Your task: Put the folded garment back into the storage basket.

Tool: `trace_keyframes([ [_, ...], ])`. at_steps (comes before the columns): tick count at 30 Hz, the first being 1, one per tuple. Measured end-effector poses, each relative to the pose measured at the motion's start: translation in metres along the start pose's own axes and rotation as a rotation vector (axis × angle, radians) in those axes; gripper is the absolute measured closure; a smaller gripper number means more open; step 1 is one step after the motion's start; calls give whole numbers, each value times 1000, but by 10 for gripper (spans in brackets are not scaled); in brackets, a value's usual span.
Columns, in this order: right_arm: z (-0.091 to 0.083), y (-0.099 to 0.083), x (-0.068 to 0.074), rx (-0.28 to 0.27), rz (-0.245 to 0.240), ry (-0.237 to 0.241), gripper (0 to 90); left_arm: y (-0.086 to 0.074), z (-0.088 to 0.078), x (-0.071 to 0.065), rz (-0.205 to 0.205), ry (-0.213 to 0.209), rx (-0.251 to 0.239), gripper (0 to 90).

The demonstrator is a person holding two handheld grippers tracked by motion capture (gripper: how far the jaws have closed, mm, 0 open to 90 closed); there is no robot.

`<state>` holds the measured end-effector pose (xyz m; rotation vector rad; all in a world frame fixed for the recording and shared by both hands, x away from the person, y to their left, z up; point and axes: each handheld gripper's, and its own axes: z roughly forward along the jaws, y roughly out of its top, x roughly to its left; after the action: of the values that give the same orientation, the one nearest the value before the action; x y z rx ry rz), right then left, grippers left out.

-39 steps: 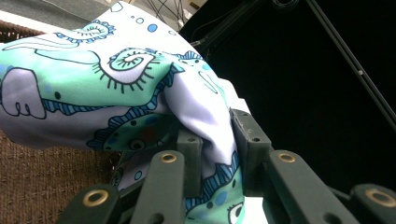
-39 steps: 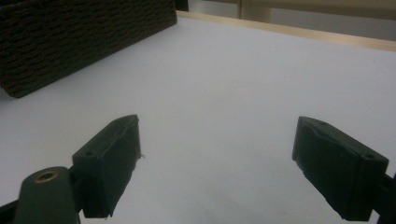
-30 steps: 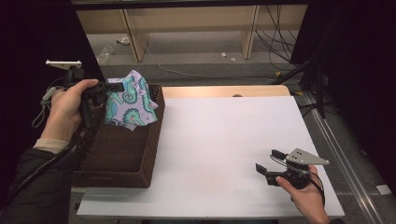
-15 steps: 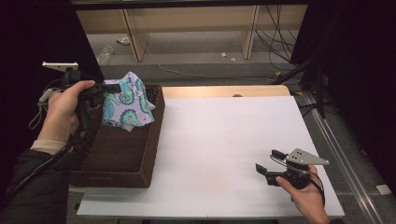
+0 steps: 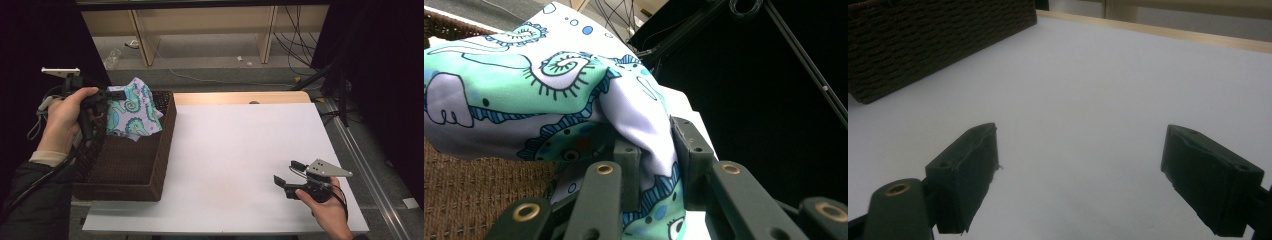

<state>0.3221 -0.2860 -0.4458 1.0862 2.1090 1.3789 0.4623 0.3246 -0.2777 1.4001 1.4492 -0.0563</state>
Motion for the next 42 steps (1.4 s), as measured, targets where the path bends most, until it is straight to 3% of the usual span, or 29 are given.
trace_keyframes([
  [42,0,0,0,-7,0,-6,158,-4,-10,20,-16,35,14,741],
])
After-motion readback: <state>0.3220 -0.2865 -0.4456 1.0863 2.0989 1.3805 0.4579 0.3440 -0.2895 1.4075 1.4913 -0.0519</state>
